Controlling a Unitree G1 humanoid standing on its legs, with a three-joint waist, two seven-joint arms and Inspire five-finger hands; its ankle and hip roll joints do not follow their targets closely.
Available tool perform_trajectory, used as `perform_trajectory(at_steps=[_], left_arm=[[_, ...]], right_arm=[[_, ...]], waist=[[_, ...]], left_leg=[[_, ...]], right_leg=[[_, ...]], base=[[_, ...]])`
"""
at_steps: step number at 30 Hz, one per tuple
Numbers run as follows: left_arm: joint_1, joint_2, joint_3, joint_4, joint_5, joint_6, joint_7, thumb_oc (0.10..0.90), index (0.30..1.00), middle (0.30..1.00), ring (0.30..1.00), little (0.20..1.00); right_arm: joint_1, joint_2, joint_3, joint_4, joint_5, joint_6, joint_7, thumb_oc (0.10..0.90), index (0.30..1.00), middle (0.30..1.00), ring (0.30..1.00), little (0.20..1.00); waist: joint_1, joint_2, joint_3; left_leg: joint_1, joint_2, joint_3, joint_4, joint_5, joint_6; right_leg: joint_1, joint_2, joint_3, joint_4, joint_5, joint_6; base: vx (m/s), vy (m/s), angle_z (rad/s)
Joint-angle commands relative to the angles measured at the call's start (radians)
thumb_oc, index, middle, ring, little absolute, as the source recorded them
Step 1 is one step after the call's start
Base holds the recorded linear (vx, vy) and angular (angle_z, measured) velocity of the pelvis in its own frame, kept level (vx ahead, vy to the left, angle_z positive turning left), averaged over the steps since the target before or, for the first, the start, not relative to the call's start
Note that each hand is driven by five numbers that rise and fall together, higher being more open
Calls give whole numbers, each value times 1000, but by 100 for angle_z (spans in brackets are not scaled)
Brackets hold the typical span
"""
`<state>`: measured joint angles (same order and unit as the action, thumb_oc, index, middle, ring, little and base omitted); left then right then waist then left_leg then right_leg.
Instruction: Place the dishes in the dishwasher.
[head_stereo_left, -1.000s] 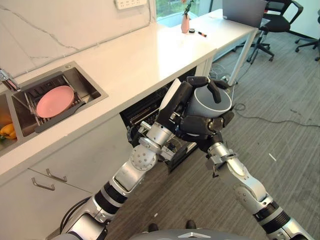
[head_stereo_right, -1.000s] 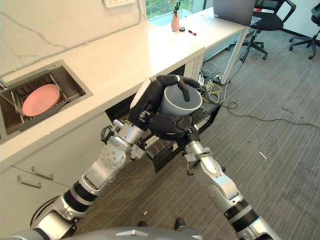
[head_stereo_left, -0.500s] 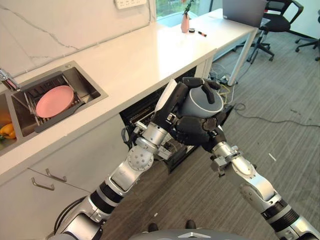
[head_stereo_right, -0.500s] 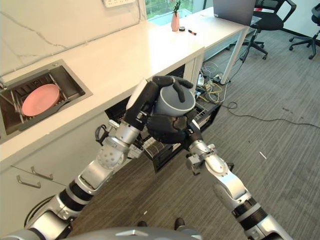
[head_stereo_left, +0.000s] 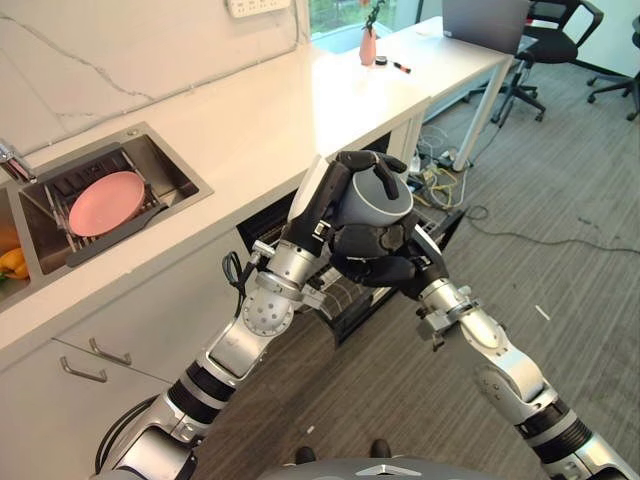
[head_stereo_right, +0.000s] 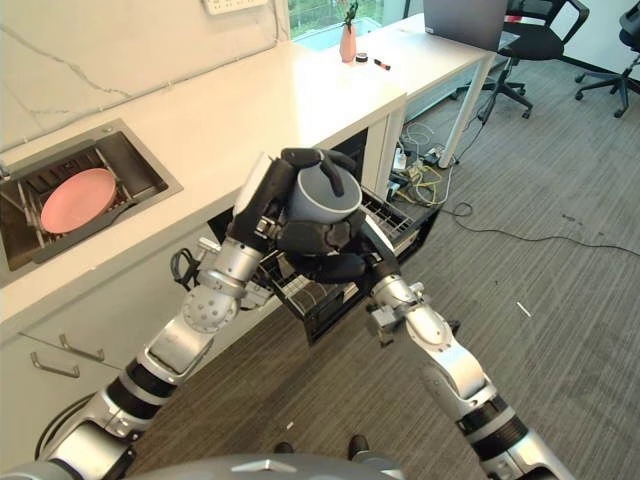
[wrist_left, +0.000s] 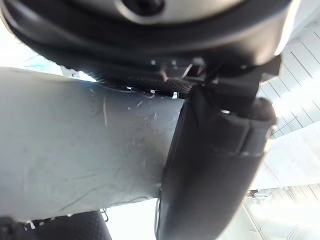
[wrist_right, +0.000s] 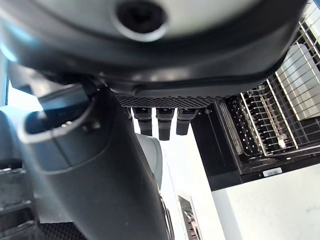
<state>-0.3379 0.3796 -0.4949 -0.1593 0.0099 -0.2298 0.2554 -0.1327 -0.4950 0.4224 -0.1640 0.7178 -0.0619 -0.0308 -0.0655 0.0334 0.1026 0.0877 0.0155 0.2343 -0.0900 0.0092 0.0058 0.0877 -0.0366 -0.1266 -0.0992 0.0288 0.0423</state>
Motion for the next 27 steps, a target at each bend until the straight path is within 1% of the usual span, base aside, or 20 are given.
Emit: perform_trajectory(at_steps=[1,2,3,4,8,9,14,16,19,20,21,22,23,24,25,27], left_arm=[[-22,-10,-54,116,-8,11,3,400,300,300,300,300],[-23,-17,-65,121,-7,15,5,400,300,300,300,300],[-21,-27,-79,126,-9,18,6,400,300,300,300,300],[-18,-35,-90,133,-9,20,5,400,300,300,300,300],[-9,-47,-125,146,-15,24,7,400,300,300,300,300],[-8,-47,-125,146,-15,24,7,400,300,300,300,300],[14,-44,-144,152,-28,22,12,400,300,300,300,300],[17,-44,-142,152,-35,22,16,400,300,300,300,300],[43,-43,-125,150,-72,23,32,400,300,300,300,300],[51,-41,-119,148,-81,23,31,414,321,321,321,321],[62,-39,-110,150,-89,24,31,744,815,815,815,815],[77,-34,-93,149,-100,22,31,800,900,900,900,900],[77,-33,-93,148,-101,23,30,800,900,900,900,900],[95,-26,-72,147,-106,16,29,800,900,900,900,900],[122,-17,-42,147,-114,7,27,800,900,900,900,900],[170,-6,5,156,-157,-3,11,800,900,900,900,900]], right_arm=[[-191,168,-146,-189,162,-237,-25,800,900,900,900,900],[-186,190,-139,-191,173,-245,-34,800,900,900,900,900],[-181,213,-138,-199,181,-257,-49,582,573,573,573,573],[-175,233,-142,-205,175,-267,-62,400,300,300,300,300],[-152,276,-151,-223,140,-295,-119,400,300,300,300,300],[-151,277,-151,-224,139,-295,-120,400,300,300,300,300],[-109,303,-192,-250,80,-332,-204,400,300,300,300,300],[-103,305,-199,-248,68,-338,-218,400,300,300,300,300],[-81,313,-238,-243,22,-360,-279,400,300,300,300,300],[-78,309,-248,-240,-2,-360,-291,400,300,300,300,300],[-77,299,-266,-237,-46,-358,-315,400,300,300,300,300],[-76,281,-300,-235,-120,-356,-336,400,300,300,300,300],[-76,282,-299,-239,-127,-354,-343,400,300,300,300,300],[-75,254,-345,-238,-237,-348,-368,400,300,300,300,300],[-71,214,-394,-245,-404,-333,-413,400,300,300,300,300],[-82,188,-438,-199,-456,-317,-427,400,300,300,300,300]], waist=[[-7,-33,-85],[-6,-33,-85],[-7,-33,-85],[-7,-32,-84],[-6,-32,-84],[-6,-33,-84],[-5,-33,-86],[-6,-32,-86],[1,-33,-82],[3,-34,-82],[4,-34,-80],[7,-34,-79],[6,-34,-79],[10,-34,-78],[15,-35,-73],[31,-39,-73]], left_leg=[[31,81,6,3,-5,-99],[31,81,4,3,-5,-99],[31,81,2,3,-5,-98],[31,79,0,3,-5,-97],[29,78,-8,3,-4,-94],[29,78,-9,3,-4,-94],[26,72,-27,3,-9,-91],[25,71,-32,3,-9,-91],[21,67,-48,3,-7,-89],[19,65,-52,3,-7,-89],[18,63,-57,3,-6,-88],[16,62,-60,3,-5,-88],[15,62,-61,3,-5,-88],[14,62,-64,3,-4,-87],[10,61,-68,3,5,-85],[6,58,-81,3,-2,-85]], right_leg=[[5,-32,27,12,11,104],[4,-32,26,12,11,103],[4,-32,26,12,12,103],[4,-32,27,12,12,102],[8,-32,23,12,10,100],[8,-32,22,12,10,100],[21,-36,8,12,6,97],[22,-36,6,14,5,96],[22,-36,-11,20,1,92],[23,-36,-14,20,0,91],[22,-35,-19,19,1,91],[23,-36,-23,19,0,91],[23,-36,-24,19,0,91],[23,-38,-27,18,0,91],[23,-38,-33,20,4,91],[28,-41,-46,16,-4,94]], base=[[0,0,0],[0,0,0],[0,0,0],[0,0,0],[-3,0,3],[4,6,5],[7,10,11],[2,5,17],[1,3,13],[-2,9,16],[-5,8,16],[-5,5,16],[1,7,14],[-17,8,13],[16,8,12],[33,3,17]])
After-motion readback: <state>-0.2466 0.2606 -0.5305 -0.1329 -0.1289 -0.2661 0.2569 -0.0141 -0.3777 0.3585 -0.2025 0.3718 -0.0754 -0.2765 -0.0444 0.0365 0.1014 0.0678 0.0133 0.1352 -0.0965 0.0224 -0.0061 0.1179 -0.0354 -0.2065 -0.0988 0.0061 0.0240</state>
